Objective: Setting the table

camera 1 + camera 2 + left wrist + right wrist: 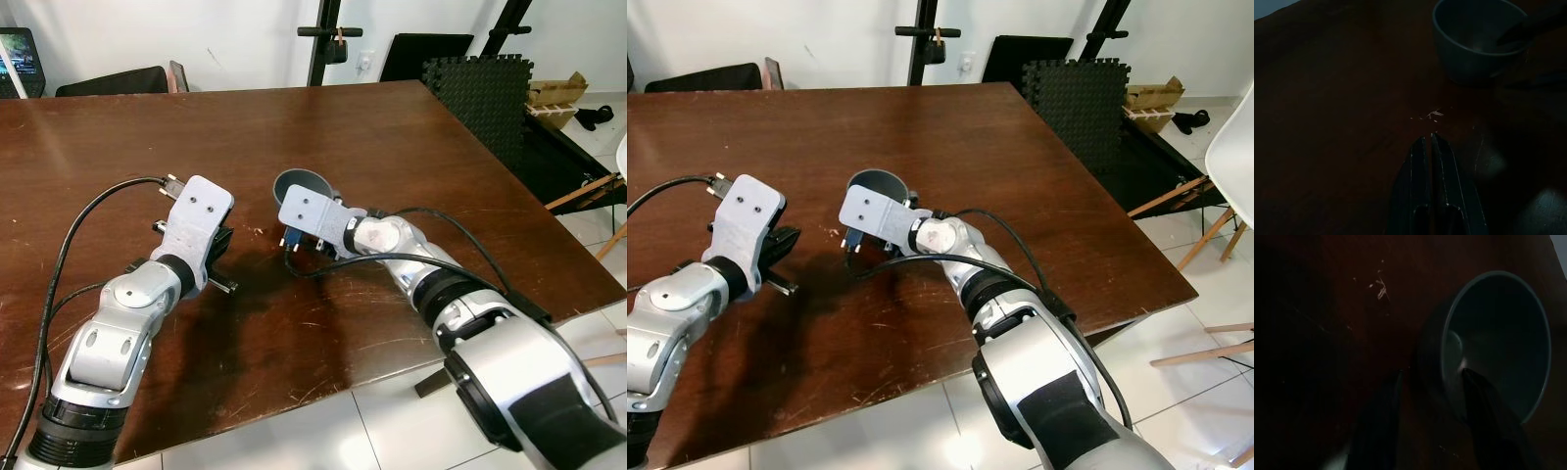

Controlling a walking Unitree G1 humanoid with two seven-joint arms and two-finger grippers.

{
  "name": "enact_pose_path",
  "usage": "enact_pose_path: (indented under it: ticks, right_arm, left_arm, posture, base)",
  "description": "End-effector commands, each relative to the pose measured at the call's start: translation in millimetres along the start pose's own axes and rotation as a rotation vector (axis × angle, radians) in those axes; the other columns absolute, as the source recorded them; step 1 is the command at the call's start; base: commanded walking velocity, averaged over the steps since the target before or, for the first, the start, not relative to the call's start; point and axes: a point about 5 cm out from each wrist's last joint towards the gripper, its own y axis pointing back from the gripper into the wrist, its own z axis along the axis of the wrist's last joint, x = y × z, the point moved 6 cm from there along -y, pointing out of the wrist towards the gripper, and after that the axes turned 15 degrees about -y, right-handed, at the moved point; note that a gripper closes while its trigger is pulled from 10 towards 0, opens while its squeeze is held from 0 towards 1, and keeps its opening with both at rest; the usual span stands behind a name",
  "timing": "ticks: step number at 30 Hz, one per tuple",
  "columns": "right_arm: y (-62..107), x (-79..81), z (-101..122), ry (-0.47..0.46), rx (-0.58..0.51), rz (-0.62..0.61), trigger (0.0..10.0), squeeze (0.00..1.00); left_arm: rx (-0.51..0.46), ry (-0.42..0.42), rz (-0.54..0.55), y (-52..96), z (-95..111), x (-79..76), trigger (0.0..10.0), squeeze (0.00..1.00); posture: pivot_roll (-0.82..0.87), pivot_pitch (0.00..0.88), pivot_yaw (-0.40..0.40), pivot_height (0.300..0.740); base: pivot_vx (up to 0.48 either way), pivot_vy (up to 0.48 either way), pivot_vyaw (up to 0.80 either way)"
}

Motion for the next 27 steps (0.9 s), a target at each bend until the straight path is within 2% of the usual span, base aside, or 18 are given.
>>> enact_pose_path:
  ticks: [1, 16, 19, 20, 21, 22, 23, 27]
  right_arm:
    - [0.8, 5.0, -16.7, -0.005, 0.046, 0.008, 0.0, 0.0]
    - [2.6, -0.9, -14.4, 0.002, 0.031, -0.015, 0.0, 0.0]
    - [3.6, -3.4, -9.0, -0.039, 0.005, -0.007, 0.0, 0.0]
    - [6.2, -9.6, 9.2, -0.1, -0.064, 0.02, 0.0, 0.0]
    - [8.8, -12.1, 20.7, -0.119, -0.106, 0.054, 0.0, 0.0]
    - [11.5, -13.5, 29.2, -0.119, -0.137, 0.083, 2.3, 0.0]
    - [15.0, -15.2, 37.4, -0.106, -0.165, 0.116, 10.0, 0.0]
    - [34.1, -13.9, 68.5, -0.038, -0.28, 0.294, 10.0, 0.0]
  left_arm:
    - [0.012, 0.008, -0.013, 1.1, -3.5, -5.1, 10.0, 0.0]
    - [0.008, 0.016, -0.007, -1.5, -2.9, -4.1, 10.0, 0.0]
    - [0.006, 0.018, -0.006, -1.6, -2.6, -4.2, 10.0, 0.0]
    - [0.005, 0.021, -0.005, -1.9, -2.4, -4.6, 10.0, 0.0]
    - [0.004, 0.024, -0.005, -2.1, -2.4, -4.8, 10.0, 0.0]
    - [0.004, 0.025, -0.006, -2.2, -2.4, -4.9, 10.0, 0.0]
    - [0.003, 0.027, -0.006, -2.3, -2.4, -4.9, 10.0, 0.0]
    - [-0.001, 0.031, -0.007, -3.0, -2.3, -2.3, 10.0, 0.0]
  posture:
    - [0.16, 0.271, -0.077, 0.74]
    - [0.15, 0.255, -0.071, 0.74]
    - [0.15, 0.252, -0.072, 0.74]
    - [0.14, 0.252, -0.071, 0.74]
    - [0.14, 0.254, -0.069, 0.74]
    - [0.14, 0.254, -0.069, 0.74]
    - [0.14, 0.254, -0.069, 0.74]
    - [0.12, 0.256, -0.063, 0.74]
  base:
    - [0.0, 0.0, 0.0]
    - [0.0, 0.0, 0.0]
    - [0.0, 0.0, 0.0]
    - [0.0, 0.0, 0.0]
    - [0.0, 0.0, 0.0]
    - [0.0, 0.0, 0.0]
    - [0.0, 0.0, 0.0]
    - [0.0, 0.0, 0.0]
